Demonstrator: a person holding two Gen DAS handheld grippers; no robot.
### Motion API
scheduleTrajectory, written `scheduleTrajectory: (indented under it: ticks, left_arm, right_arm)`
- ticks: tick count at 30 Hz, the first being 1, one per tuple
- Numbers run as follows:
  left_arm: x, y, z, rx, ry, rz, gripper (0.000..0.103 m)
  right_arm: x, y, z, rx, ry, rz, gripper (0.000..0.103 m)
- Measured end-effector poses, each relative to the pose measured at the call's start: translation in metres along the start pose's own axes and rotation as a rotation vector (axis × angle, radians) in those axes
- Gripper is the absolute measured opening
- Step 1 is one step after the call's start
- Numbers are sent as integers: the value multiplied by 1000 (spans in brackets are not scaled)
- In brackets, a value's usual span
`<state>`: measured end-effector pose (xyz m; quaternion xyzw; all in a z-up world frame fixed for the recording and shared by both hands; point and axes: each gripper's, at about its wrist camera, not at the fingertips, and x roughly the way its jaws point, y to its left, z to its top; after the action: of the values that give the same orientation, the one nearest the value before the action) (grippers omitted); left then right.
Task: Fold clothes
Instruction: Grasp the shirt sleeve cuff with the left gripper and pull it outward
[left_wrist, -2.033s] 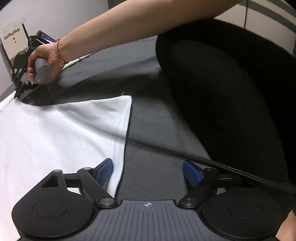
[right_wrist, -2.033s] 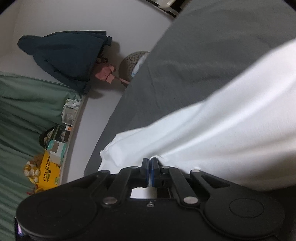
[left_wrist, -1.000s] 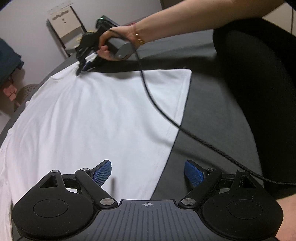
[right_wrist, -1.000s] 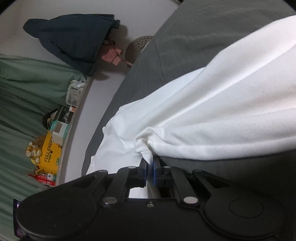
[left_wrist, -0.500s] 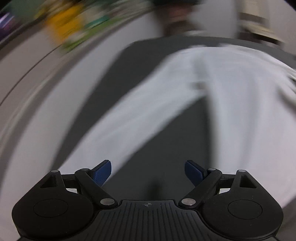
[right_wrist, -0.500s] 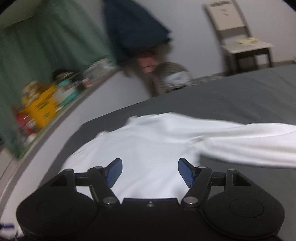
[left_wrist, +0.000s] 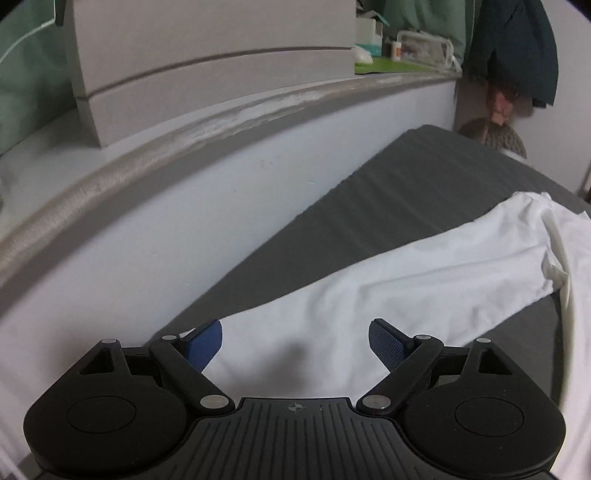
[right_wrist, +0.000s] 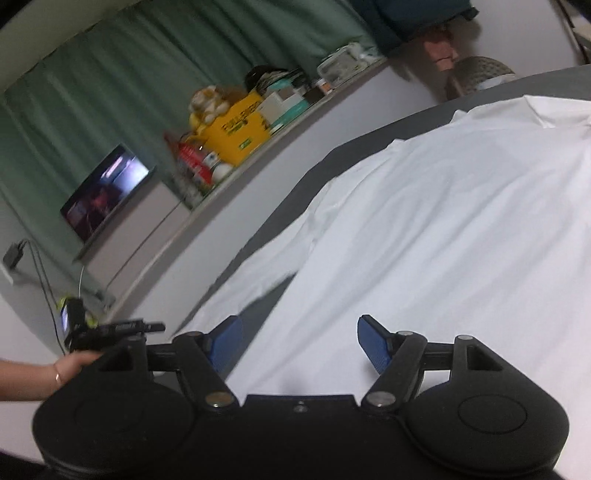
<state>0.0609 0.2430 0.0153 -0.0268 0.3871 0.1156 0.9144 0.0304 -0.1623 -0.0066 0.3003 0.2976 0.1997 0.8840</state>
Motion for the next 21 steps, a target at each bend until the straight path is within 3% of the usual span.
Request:
scheduleTrajectory:
  ticks: [3, 10, 13, 17, 18, 20, 21]
  left_arm:
    - [12, 8, -4, -12, 18, 50, 87]
    - [25, 36, -17, -196, -12, 144, 87]
    - [35, 39, -18, -227, -4, 176, 86]
    - [49, 38, -18, -261, 33, 178, 62]
    - [52, 36, -18, -266, 39, 177, 51]
    - [56, 28, -19, -267, 41, 178, 46]
    - [58, 23, -18, -254, 40, 175, 37]
  right_arm:
    - [2, -9, 0, 63, 32, -2, 68]
    - [0, -13, -8, 76, 41, 2, 68]
    - [0, -14, -12, 85, 51, 7, 68]
    - [-1, -13, -15, 82, 54, 10, 68]
    - [0, -13, -15, 81, 54, 9, 68]
    - [0, -12, -15, 79, 55, 8, 68]
    - [1, -12, -16, 81, 56, 7, 68]
